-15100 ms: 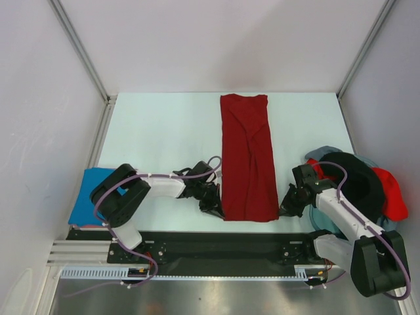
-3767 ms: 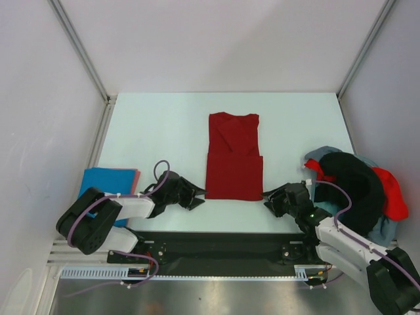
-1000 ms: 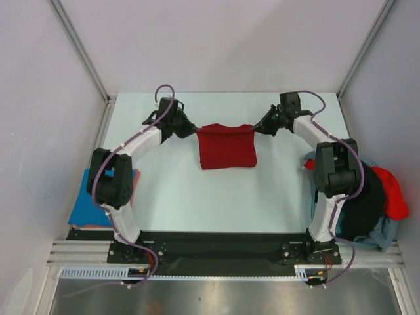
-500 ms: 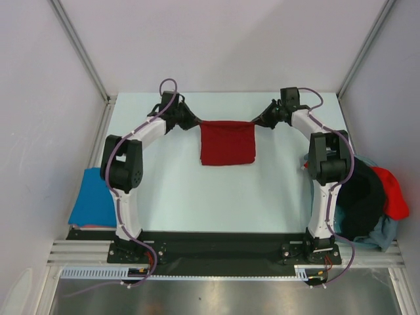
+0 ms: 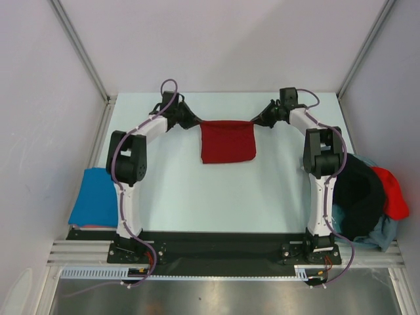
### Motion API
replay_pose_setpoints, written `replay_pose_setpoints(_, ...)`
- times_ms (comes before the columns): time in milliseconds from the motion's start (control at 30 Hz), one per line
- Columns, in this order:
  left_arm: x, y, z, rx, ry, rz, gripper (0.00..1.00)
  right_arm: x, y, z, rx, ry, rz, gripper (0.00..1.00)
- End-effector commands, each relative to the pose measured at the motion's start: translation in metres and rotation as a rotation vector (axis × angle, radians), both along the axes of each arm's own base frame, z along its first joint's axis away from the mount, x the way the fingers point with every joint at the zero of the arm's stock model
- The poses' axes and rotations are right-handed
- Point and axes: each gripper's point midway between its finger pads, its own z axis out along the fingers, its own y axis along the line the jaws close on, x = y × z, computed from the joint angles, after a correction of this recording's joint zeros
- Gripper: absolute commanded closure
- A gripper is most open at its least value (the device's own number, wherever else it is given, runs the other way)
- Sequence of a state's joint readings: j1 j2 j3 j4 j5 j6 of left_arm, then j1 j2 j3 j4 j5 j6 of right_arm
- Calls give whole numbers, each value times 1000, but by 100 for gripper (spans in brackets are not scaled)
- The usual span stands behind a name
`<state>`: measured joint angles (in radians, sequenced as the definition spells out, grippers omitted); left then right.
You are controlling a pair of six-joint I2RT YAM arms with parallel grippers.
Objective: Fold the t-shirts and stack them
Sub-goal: Fold the tshirt
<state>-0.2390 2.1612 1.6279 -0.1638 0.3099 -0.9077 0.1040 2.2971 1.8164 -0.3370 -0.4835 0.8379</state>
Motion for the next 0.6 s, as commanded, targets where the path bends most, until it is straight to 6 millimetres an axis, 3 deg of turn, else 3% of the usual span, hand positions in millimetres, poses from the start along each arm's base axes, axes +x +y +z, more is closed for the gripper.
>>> replay_pose_setpoints(0,28,6,23,-22,-85,15,98,23,-14,16,0,-63,-29,95)
replay_pose_setpoints(100,35,14,20,40,-55,48,91,31,-17,20,0,-66,-35,85)
replay_pose_setpoints(200,36,27,35,142,-77,51,77,31,-30,20,-42,-43,-35,71)
replay_pose_setpoints(233,32,33,49,174,-89,56,75,36,-39,33,-61,-65,-45,68)
replay_pose_setpoints(333,21,45,66,255,-126,52,66,30,-54,46,-121,-66,-52,59)
replay_pose_setpoints(400,12,34,69,242,-136,4,64,27,-48,63,-112,-116,-28,57)
replay_pose_setpoints(433,8,28,68,229,-138,-24,64,21,-36,59,-98,-109,-5,57)
replay_pose_setpoints(533,-4,-12,74,137,-176,-146,65,16,-4,77,6,-176,56,58)
replay_pose_setpoints(567,-10,-22,63,100,-159,-168,66,11,16,74,53,-200,100,58)
